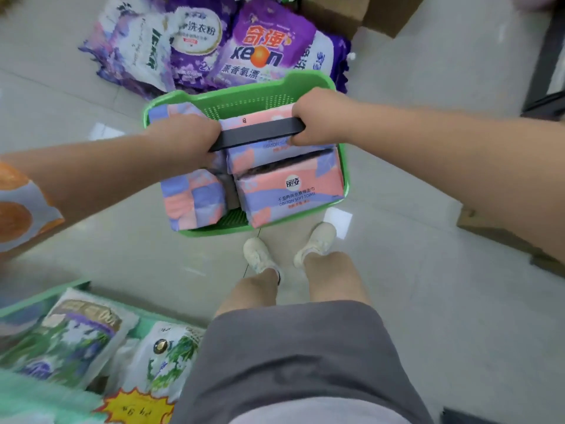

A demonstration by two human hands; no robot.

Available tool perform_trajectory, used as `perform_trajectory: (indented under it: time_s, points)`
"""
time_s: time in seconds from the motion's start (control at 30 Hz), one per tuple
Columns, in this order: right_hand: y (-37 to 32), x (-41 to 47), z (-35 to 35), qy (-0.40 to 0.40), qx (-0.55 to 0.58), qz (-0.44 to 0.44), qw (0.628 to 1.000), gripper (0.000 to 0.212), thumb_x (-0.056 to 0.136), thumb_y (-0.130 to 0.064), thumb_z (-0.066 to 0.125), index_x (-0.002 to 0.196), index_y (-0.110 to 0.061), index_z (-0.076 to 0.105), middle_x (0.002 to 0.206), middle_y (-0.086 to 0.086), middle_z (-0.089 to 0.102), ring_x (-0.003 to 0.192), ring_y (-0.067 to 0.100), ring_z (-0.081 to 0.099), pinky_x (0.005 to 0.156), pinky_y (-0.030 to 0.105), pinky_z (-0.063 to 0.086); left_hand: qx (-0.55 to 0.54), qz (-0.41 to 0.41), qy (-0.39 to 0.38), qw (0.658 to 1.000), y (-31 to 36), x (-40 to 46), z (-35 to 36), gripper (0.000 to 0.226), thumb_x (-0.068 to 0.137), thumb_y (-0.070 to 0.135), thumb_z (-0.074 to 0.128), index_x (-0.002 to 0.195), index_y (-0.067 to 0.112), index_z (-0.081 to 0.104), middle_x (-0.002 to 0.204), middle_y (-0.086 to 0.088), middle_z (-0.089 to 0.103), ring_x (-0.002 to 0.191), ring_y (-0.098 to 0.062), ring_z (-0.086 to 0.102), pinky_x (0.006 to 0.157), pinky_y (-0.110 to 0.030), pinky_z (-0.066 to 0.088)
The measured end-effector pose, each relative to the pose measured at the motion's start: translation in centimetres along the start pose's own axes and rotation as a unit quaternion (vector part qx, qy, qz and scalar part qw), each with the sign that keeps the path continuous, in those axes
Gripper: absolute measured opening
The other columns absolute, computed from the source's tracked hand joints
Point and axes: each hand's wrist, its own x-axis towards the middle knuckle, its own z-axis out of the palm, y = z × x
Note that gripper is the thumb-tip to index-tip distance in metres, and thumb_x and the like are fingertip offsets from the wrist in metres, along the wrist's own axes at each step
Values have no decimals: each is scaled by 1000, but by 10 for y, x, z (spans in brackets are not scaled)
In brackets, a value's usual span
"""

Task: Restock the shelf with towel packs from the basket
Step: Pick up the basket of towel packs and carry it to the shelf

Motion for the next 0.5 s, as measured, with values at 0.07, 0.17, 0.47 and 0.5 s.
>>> perform_trajectory:
  time_s: [0.07,0.17,0.47,0.5]
  points:
    - [18,-23,-3,15,12,24,1000,28,82,-36,61,78,-9,54,65,6,43,71,29,48,62,34,41,29,32,-2,999,21,6,-21,41,80,37,66,99,3,51,104,-24,55,95,-39,56,77,-45,50]
    - [46,-62,-7,32,22,57,998,32,82,-38,62,78,-7,56,60,5,41,70,28,47,56,31,36,81,73,13,994,61,17,-50,42,83,37,63,104,3,52,106,-23,55,97,-37,57,75,-41,50]
    - [136,-187,-3,46,56,132,989,40,80,-40,61,57,-13,42,53,2,40,62,28,45,45,24,26,145,190,-11,971,192,42,-110,55,81,49,55,118,8,53,119,-19,50,104,-36,55,83,-41,50]
    - [146,-201,-3,47,58,139,987,42,81,-41,61,56,-15,40,54,2,40,63,28,44,45,24,25,165,201,-6,966,209,45,-117,55,81,49,54,118,8,53,119,-19,50,105,-35,54,83,-39,49]
